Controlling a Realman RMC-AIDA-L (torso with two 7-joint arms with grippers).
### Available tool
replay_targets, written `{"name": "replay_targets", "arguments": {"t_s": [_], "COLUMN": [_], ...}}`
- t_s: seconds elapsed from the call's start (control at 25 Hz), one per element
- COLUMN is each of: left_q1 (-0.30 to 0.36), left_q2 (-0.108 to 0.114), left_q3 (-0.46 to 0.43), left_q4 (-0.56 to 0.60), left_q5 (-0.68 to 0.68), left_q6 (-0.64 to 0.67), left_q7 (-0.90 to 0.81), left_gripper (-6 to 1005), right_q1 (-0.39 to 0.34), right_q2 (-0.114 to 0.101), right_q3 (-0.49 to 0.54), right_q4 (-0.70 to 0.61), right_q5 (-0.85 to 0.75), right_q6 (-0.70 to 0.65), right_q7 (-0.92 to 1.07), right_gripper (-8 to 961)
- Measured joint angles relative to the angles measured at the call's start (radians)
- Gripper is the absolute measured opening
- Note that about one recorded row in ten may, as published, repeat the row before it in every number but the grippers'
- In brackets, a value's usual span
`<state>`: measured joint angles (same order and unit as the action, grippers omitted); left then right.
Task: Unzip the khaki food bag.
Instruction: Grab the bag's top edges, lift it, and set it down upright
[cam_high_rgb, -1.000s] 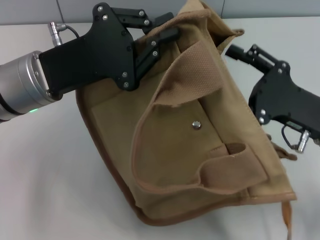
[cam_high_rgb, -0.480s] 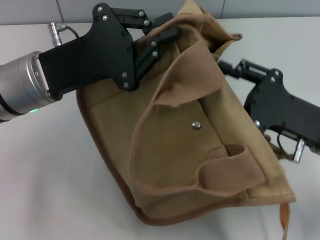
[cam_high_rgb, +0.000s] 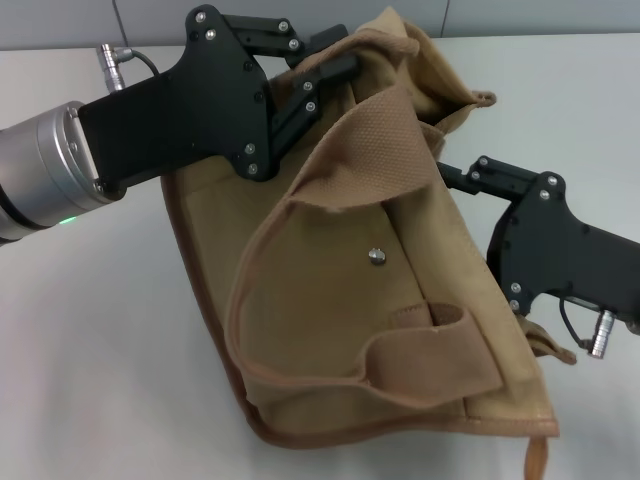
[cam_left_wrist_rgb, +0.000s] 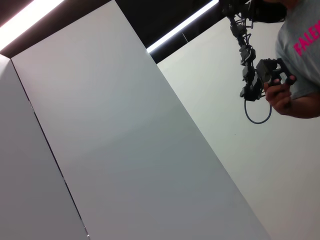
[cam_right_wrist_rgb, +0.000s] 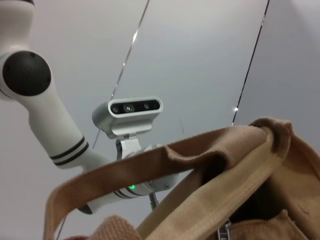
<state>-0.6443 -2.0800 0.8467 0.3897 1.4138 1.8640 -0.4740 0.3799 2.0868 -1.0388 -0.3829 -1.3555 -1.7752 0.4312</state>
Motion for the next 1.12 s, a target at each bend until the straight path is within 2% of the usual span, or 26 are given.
{"name": "replay_targets", "arguments": {"t_s": [0.48,0.84,1.04,1.12], "left_q1": [-0.010,-0.012,-0.012,-0.012], "left_q2": [0.000,0.000,0.000,0.000], "left_q3": [0.000,0.000,0.000,-0.001], "left_q4": [0.000,-0.005,-0.008,-0.009], "left_q5": [0.000,0.000,0.001,0.001], "left_q6": [0.000,0.003,0.003,0.001], "left_q7": [-0.001,0.000,0.000,0.000], "left_gripper": [156,161,164,165], "right_q1": [0.078,0.127,0.125,0.111], "right_q2": [0.005,0.006,0.006,0.006], "right_q3": [-0.007,-0.015,-0.014,-0.010], "right_q4": [0.027,0.065,0.070,0.070], "right_q5": [0.013,0.013,0.014,0.014], "right_q6": [0.081,0.100,0.103,0.101], "right_q7": [0.010,0.006,0.005,0.000], "right_gripper": [521,184,3,6]}}
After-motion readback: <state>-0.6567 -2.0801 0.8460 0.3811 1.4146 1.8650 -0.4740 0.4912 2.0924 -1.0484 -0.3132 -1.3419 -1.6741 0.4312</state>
